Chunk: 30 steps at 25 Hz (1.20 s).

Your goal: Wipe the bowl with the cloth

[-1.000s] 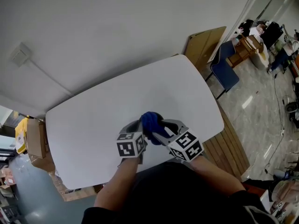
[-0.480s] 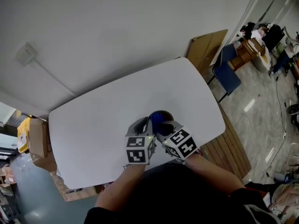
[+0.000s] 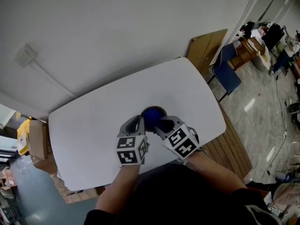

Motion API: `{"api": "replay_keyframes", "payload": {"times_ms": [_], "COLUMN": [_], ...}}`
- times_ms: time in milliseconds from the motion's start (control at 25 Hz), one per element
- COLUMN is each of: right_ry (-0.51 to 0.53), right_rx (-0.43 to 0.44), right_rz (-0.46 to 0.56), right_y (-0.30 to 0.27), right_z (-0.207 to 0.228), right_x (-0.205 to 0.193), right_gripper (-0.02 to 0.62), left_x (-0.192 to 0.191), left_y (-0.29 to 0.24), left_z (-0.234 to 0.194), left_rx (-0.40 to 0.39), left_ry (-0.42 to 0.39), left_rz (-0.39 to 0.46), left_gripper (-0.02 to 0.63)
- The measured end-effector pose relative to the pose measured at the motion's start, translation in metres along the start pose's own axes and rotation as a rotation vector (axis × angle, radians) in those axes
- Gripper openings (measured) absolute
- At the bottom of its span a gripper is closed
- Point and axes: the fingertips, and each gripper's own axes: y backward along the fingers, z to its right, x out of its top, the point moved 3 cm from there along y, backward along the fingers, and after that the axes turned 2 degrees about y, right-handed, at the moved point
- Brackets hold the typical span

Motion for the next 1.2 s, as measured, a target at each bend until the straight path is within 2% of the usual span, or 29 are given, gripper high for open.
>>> {"api": "replay_keyframes", "payload": {"times_ms": [160, 440, 680, 880, 1040, 1200], "right_ry": [0.053, 0.046, 0.054, 0.097, 0.148, 0.190], "right_rx": [-0.100, -0.146, -0.106, -0.031, 0.018, 0.008], "right_rz": [0.017, 0.085, 0.091, 0.094, 0.098, 0.082], "right_y": [0.009, 0.018, 0.010, 0.006, 0.003, 0.007], "right_z": [0.025, 0.041, 0.031, 0.012, -0.007, -0.012], "right_x": [0.012, 0.042, 0.055, 0.062, 0.067, 0.063], "right_gripper": [0.074, 0.066, 0.063, 0.058, 0.055, 0.054], "left_x": [0.010, 0.026, 0.036, 0.050, 0.061, 0.064], "left_y": [0.006, 0.011, 0.011, 0.014, 0.015, 0.017], "left_z": [0.002, 0.019, 0.023, 0.025, 0.018, 0.008], "left_rx": [-0.028, -0.072, -0.073, -0.060, -0.043, -0.040], "left_ry": [-0.022, -0.105, -0.127, -0.151, -0.131, -0.083], "left_rz": [0.013, 0.046, 0.077, 0.121, 0.143, 0.148], "left_gripper": [0.034, 0.040, 0.043, 0.041, 0.041, 0.040]}}
